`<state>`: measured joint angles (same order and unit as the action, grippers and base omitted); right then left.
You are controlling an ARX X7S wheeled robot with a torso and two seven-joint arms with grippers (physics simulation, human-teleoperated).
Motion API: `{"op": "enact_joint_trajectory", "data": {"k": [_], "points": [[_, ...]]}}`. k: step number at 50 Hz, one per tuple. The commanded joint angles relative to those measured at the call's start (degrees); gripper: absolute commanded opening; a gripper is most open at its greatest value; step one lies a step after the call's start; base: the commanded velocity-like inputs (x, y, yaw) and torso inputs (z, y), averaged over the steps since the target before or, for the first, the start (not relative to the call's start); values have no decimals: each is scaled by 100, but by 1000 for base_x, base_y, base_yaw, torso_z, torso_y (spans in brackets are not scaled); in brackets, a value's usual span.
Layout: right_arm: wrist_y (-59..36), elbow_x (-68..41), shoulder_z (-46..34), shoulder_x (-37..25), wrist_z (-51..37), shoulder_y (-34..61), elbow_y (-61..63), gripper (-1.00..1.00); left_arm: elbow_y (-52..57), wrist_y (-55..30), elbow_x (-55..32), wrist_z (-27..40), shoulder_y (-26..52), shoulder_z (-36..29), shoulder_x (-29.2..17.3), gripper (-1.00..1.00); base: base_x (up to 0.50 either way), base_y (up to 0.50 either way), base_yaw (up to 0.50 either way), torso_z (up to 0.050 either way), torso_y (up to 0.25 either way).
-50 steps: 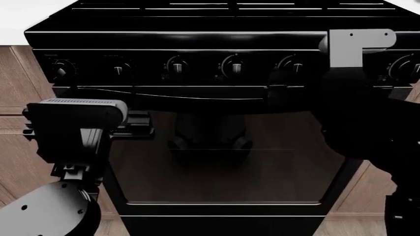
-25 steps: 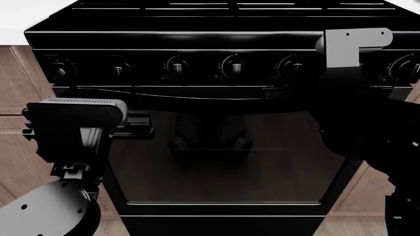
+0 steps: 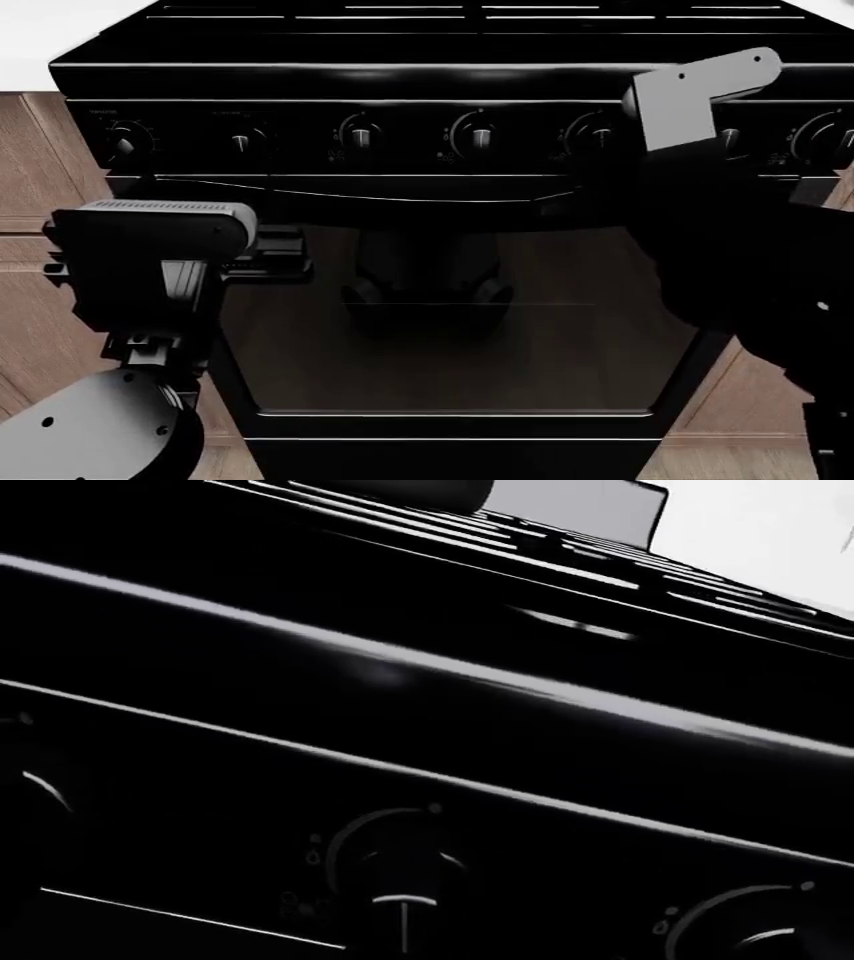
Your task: Pick the croissant and place it on the pan. Then turn on the stove to warm the croissant.
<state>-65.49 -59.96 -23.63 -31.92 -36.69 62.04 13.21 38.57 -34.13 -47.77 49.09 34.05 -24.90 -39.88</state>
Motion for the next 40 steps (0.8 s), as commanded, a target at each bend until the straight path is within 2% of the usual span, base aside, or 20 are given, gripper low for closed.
{"op": "enact_joint_trajectory", "data": {"k": [1,40], "points": [[-28,434,-615,-324,408,194,258,-100,20,-23,-12,16,24,-4,-6,100,0,0,-3,0,0],[-96,1597,-2304,-879,1531,1208,464,-100,92,-5,-47,89,-26,57,-80,100,-1,0,-1,0,1]]}}
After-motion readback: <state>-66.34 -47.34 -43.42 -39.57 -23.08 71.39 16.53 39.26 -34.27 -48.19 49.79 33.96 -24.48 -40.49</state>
